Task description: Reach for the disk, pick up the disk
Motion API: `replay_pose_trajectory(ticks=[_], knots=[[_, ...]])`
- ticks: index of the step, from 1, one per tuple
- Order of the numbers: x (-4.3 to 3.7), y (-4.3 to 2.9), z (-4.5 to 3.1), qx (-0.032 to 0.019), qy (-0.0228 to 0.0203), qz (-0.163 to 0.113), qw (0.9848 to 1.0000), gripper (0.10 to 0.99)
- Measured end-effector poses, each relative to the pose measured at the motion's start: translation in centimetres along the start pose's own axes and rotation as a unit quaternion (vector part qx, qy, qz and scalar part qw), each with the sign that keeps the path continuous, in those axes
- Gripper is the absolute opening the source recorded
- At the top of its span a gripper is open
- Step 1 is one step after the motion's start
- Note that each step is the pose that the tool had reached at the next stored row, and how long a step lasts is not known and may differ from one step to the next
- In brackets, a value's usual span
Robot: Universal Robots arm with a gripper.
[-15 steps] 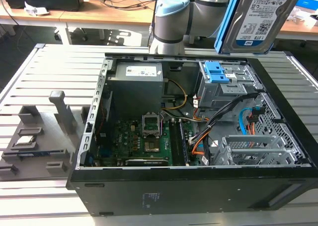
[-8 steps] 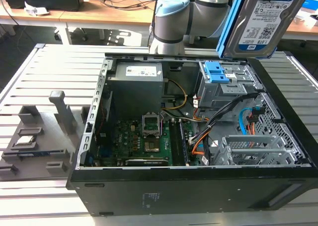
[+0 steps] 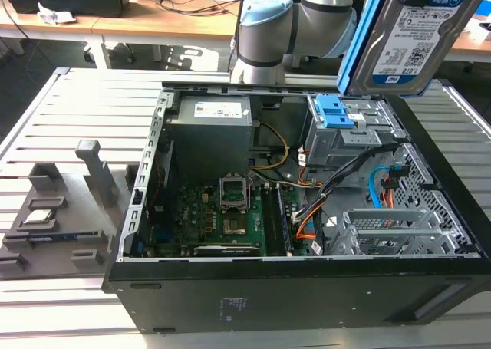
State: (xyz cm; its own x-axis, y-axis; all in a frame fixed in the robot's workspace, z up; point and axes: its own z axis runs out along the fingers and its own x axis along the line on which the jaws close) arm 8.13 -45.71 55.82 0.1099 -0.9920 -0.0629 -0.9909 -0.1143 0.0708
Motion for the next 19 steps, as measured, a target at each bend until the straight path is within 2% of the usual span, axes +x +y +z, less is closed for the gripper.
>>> replay_pose_trajectory(ticks=[8, 19], knots=[[1.34, 0.15, -0.06, 0.0000, 0.0000, 0.000, 1.0000, 0.365], [3.62, 0.42, -0.16, 0.0000, 0.0000, 0.000, 1.0000, 0.365]])
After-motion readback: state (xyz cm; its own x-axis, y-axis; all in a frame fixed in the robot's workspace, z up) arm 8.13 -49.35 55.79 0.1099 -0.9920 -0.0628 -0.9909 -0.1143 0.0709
